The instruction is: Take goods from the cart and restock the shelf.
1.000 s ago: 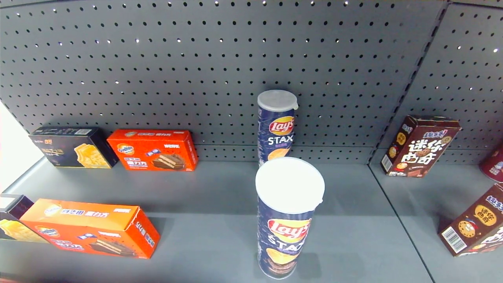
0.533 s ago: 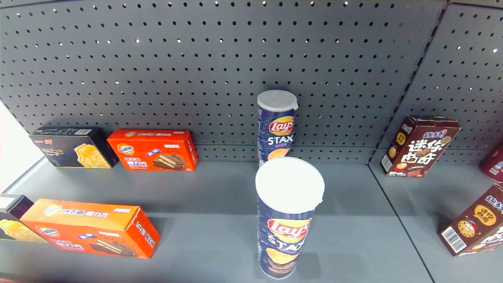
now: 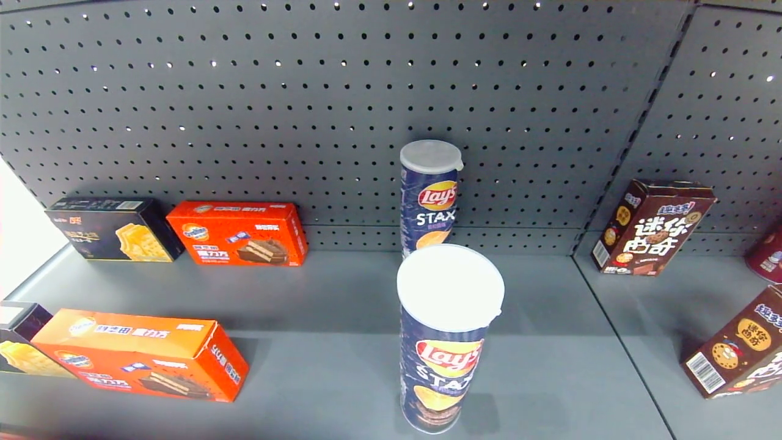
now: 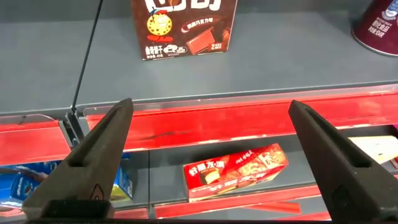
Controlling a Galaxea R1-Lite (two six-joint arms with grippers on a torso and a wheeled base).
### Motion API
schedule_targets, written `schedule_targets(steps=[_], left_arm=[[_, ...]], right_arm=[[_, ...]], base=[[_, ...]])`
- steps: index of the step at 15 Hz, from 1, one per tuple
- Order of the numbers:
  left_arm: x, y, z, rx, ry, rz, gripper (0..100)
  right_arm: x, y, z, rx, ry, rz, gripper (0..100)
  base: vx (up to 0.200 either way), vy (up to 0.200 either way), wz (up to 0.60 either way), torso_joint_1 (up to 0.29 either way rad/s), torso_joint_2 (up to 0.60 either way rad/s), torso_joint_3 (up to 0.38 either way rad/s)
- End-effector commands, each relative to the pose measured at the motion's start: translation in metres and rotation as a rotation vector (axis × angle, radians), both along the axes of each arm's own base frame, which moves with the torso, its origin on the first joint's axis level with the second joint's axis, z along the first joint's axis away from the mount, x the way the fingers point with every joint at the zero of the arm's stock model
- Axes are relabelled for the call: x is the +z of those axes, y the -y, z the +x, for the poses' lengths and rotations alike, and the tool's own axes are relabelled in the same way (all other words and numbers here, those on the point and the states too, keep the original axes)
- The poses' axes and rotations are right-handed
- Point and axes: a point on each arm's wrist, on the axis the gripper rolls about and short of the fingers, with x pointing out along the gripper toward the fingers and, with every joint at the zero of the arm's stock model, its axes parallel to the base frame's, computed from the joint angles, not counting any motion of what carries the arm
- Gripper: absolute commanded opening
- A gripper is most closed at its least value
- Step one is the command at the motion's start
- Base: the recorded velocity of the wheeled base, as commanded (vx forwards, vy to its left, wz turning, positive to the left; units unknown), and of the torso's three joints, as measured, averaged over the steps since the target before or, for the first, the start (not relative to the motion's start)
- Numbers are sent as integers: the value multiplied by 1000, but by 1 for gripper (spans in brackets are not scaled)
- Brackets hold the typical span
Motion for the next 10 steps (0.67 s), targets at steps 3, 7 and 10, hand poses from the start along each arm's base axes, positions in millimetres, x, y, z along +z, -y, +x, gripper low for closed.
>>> schedule_targets(steps=[3, 7, 10], left_arm=[[-8, 7, -3, -318, -7, -1, 100], [-7, 4, -3, -212, -5, -9, 100], [-7, 4, -3, -197, 1, -74, 100]], right_arm=[[0, 0, 0, 2, -5, 0, 100], [0, 0, 0, 0, -5, 2, 100], [0, 0, 0, 2, -5, 2, 100]], base=[[0, 0, 0, 0, 0, 0], [0, 0, 0, 0, 0, 0], [0, 0, 0, 0, 0, 0]])
